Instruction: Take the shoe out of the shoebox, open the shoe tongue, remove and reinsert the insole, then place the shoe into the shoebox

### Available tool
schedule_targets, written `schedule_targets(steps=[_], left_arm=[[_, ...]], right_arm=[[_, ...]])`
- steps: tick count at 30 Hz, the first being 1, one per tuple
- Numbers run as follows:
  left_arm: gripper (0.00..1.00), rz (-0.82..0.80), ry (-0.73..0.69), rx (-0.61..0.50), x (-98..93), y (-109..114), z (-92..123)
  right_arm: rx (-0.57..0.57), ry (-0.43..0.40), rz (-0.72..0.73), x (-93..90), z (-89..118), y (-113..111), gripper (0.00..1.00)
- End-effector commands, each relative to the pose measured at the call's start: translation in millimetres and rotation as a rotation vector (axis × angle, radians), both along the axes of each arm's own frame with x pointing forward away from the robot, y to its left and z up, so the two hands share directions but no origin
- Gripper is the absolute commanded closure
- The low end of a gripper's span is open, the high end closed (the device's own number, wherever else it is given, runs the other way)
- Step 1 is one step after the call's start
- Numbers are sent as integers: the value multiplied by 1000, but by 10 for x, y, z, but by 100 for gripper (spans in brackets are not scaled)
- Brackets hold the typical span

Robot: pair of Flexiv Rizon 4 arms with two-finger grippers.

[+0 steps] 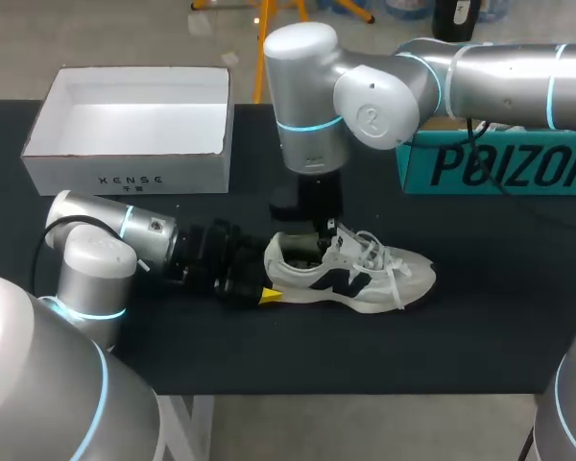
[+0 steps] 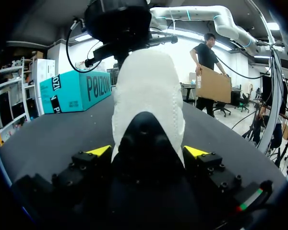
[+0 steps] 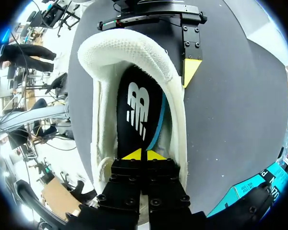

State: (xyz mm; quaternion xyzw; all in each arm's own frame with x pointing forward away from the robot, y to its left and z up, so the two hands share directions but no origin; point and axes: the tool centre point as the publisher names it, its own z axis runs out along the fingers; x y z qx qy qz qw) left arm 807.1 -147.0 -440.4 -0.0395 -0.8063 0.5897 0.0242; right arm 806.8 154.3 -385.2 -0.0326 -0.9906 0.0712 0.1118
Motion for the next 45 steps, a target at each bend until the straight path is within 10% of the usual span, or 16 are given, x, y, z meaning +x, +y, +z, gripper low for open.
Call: schedule_targets(steps=[1,37,45], left_arm=[[100,-1,1,3,24,-30,-62],[100,-1,1,3,24,-30,-62],[100,-1,1,3,24,-30,-62]], right_arm=[[27,-29,-11,-58,110,-83,100],[133,-172,-115,197,630,-330,100],[171,-174,-62,334,636,62,100]])
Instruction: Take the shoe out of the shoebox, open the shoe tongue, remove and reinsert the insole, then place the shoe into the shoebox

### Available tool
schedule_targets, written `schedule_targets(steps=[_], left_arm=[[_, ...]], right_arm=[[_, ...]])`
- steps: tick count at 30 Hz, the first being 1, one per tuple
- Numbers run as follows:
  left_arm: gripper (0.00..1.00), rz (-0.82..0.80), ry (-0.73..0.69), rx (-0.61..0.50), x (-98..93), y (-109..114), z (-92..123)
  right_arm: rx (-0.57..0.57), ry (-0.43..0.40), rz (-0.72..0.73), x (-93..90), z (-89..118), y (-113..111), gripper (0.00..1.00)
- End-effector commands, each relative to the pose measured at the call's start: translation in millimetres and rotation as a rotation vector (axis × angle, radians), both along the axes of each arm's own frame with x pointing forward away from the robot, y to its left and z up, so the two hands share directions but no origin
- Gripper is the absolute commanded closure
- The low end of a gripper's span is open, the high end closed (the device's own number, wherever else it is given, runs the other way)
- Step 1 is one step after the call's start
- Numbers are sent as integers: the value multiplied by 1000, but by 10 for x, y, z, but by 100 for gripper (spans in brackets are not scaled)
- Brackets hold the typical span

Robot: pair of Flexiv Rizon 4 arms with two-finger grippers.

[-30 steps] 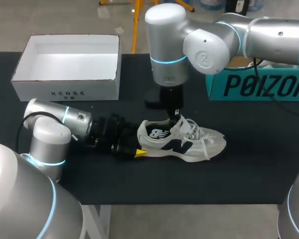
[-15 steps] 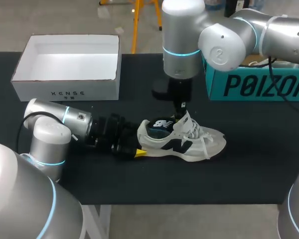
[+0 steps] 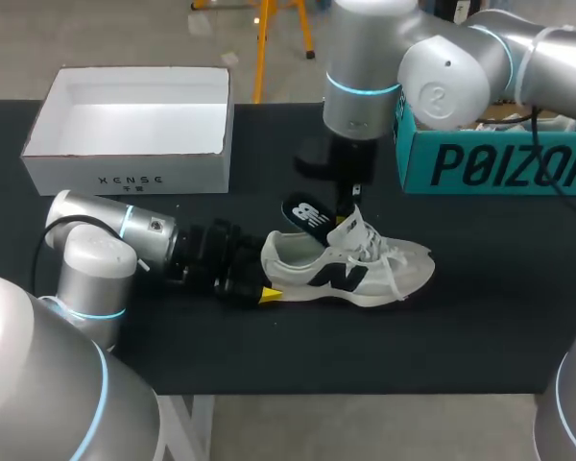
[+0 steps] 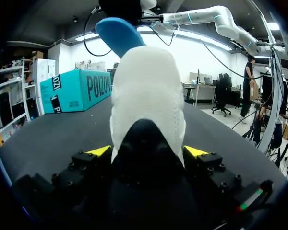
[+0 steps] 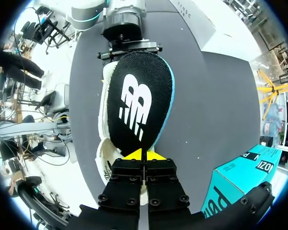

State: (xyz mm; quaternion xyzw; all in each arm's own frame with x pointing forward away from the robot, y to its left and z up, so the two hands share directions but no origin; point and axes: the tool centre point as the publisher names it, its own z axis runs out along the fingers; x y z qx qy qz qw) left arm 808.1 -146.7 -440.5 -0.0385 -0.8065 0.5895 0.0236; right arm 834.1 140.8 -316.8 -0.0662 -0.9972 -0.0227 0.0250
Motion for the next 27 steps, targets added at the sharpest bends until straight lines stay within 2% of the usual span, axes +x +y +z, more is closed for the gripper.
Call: schedule_targets(steps=[1,9,12,19,27], left_arm=[[100,-4,1,2,14,-33,-62],[100,-4,1,2,14,-33,-62],[100,-4,1,2,14,-33,-62],[100,-4,1,2,14,-33,-62],[100,-4,1,2,14,-33,-62]], right_arm=[[-2,11,17,83,-68,249,100],[19,32,64,142,-204,579,100],[38,21,73,207,-122,677,100],[99,-47,69,398,297,821,100],[137,-150,34,518,929,729,100]])
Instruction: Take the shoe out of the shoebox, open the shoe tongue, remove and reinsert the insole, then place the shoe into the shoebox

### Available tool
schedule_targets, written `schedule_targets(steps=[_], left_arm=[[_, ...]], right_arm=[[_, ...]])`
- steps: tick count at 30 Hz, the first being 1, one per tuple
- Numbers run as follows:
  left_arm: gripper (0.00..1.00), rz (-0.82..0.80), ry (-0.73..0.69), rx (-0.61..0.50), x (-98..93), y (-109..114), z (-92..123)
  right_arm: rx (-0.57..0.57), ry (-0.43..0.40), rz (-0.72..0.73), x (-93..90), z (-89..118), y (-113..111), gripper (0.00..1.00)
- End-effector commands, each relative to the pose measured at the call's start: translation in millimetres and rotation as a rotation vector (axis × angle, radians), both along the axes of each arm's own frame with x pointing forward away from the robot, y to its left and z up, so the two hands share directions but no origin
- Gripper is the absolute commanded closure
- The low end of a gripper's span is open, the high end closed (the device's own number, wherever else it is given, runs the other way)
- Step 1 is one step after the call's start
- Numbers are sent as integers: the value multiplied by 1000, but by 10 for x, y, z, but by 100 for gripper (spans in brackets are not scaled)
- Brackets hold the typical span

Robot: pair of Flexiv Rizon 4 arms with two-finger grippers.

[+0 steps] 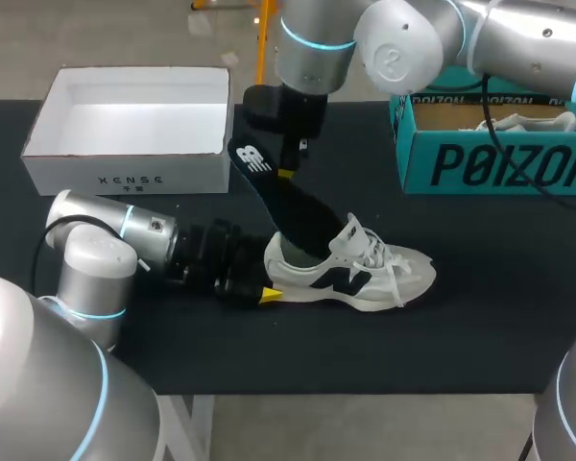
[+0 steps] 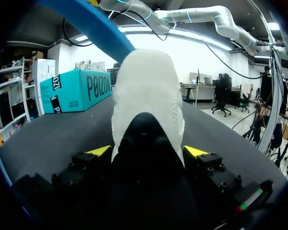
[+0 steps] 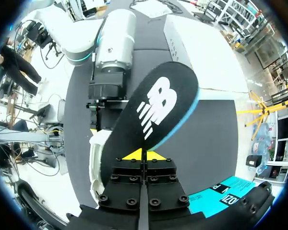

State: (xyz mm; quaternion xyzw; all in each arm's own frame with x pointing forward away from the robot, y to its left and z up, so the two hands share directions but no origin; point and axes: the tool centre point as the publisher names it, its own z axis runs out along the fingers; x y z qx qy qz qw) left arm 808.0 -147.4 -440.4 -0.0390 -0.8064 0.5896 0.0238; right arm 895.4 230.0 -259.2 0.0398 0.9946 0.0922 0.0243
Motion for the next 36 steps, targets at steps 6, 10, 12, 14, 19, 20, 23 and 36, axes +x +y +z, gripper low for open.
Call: schedule_targets(steps=[6,10,12,14,19,20,23,36], left_arm=[[100,-2,1,3,16,-26,-62],[100,-2,1,3,16,-26,-62],[100,-2,1,3,16,-26,-62],[100,-2,1,3,16,-26,-62],[100,-2,1,3,16,-26,-62],[100,-2,1,3,16,-26,-62],[100,-2,1,3,16,-26,-62],[100,-2,1,3,16,-26,-62]], right_arm=[[38,-87,-62,-112,694,-295,100],[38,-77,-109,-130,809,-309,100],[38,-77,-109,-130,809,-309,100],[38,-77,-109,-130,809,-309,100],[38,-77,-109,-130,809,-309,100],[38,-77,-109,-130,809,-309,100],[38,-77,-109,-130,809,-309,100],[83,-45,-110,-166,792,-393,100]])
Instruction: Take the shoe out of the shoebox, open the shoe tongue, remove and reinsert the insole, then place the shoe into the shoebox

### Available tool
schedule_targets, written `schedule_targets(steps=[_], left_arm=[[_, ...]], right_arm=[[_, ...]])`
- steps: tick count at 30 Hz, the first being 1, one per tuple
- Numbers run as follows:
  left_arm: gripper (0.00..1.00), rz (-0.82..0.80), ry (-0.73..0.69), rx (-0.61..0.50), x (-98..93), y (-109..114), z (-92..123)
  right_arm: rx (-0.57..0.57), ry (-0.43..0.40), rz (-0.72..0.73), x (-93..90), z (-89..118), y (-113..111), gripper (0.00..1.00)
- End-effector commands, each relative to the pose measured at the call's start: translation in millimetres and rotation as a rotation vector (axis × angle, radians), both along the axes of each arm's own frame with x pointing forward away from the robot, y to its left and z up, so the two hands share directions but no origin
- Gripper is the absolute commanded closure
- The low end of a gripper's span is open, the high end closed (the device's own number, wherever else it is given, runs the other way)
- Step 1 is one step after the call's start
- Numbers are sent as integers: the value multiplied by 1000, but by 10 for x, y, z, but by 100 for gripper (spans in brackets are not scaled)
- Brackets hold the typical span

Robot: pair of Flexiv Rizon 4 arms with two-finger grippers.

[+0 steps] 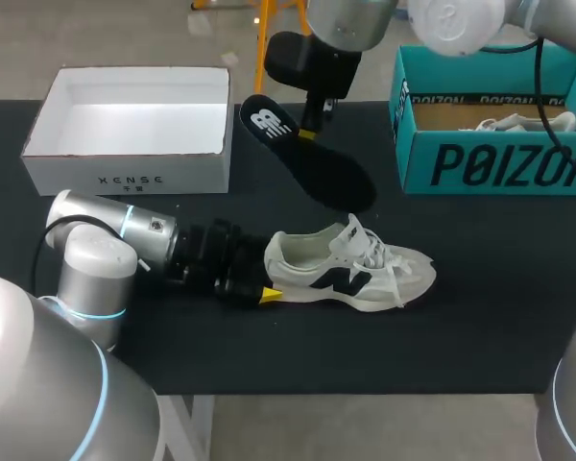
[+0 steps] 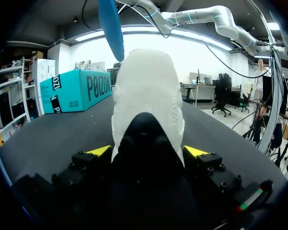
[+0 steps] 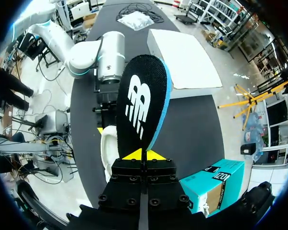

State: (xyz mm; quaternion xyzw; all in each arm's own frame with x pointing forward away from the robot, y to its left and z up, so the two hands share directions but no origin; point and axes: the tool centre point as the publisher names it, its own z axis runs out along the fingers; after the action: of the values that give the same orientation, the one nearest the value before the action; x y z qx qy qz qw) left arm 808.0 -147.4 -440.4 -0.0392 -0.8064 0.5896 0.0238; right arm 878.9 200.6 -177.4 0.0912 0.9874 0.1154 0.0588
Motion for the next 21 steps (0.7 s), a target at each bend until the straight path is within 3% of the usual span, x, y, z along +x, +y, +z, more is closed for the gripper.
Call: schedule_targets(steps=[1,7,21], left_arm=[[100,-2,1,3,16,-26,-62],[100,-2,1,3,16,-26,-62],[100,-2,1,3,16,-26,-62]], right_arm=[[62,33,-10,-41,-19,-96,100],[251,47,-55,-309,177,-203,100],[393,39,-168,-1105,820,-422,100]])
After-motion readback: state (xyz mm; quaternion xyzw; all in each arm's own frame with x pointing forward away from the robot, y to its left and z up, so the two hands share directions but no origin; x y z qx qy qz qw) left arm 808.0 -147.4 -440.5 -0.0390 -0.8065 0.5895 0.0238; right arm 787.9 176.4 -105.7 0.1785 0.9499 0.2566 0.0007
